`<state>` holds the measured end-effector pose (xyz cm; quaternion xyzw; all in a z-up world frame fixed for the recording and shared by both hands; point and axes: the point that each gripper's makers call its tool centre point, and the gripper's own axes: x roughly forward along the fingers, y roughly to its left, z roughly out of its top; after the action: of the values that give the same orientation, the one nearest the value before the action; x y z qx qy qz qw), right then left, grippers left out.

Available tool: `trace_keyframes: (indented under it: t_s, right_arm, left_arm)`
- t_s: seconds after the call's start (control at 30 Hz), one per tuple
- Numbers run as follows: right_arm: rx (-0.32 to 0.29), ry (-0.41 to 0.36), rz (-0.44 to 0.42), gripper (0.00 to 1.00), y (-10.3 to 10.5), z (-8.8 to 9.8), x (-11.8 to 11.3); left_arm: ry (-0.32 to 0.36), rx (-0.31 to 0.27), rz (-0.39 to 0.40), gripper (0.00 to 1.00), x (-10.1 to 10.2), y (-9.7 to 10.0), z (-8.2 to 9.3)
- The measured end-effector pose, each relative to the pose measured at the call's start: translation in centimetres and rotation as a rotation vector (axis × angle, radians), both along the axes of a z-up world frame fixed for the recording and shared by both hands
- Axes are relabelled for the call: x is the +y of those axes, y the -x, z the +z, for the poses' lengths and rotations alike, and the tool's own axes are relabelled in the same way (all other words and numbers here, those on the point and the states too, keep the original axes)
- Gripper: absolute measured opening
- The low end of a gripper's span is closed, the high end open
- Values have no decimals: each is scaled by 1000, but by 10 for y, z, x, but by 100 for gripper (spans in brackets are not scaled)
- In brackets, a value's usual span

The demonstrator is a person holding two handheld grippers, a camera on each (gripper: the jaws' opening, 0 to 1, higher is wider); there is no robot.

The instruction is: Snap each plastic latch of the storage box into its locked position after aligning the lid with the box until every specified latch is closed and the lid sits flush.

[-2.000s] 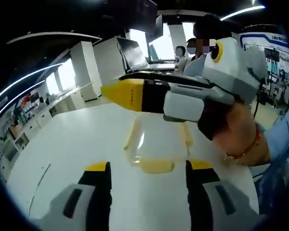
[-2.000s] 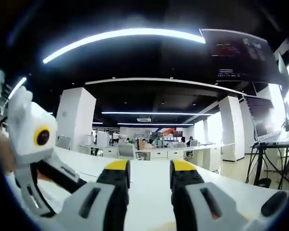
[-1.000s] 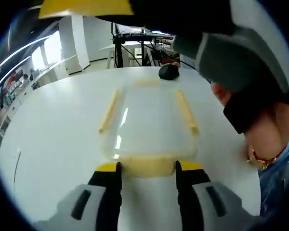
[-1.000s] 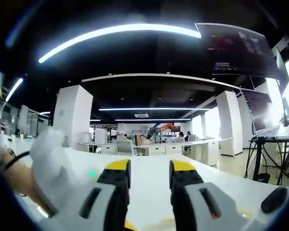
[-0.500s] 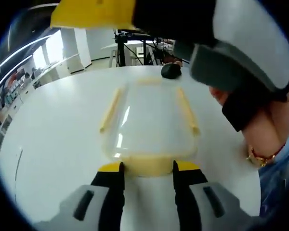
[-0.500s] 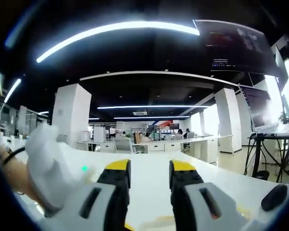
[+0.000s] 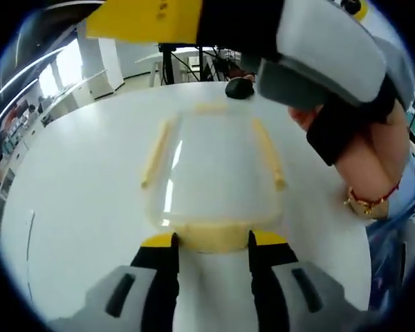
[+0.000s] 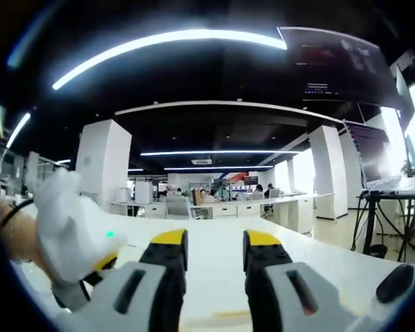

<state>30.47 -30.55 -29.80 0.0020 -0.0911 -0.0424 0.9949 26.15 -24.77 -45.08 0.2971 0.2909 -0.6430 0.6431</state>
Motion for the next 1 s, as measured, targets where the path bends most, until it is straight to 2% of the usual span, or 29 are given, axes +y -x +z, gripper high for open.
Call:
trace_keyframes:
  t_s: [0.17,0.37,0.67,1.0]
  right_arm:
    - [6,7,4,31,0,-2,2]
    - [8,9,3,31,0,-3,1]
    - [14,12,7,31,-1,-5,1]
    - [15,12,0,31,0,-5,0]
  left_arm:
    - [-55,-3,-26,40,10,2,-5]
    - [-158,-9,-61,40,26,0,-11]
    - [-260,-17,-112,40,40,1,-13]
    - [-336,-21,-119,40,34,-2,-12]
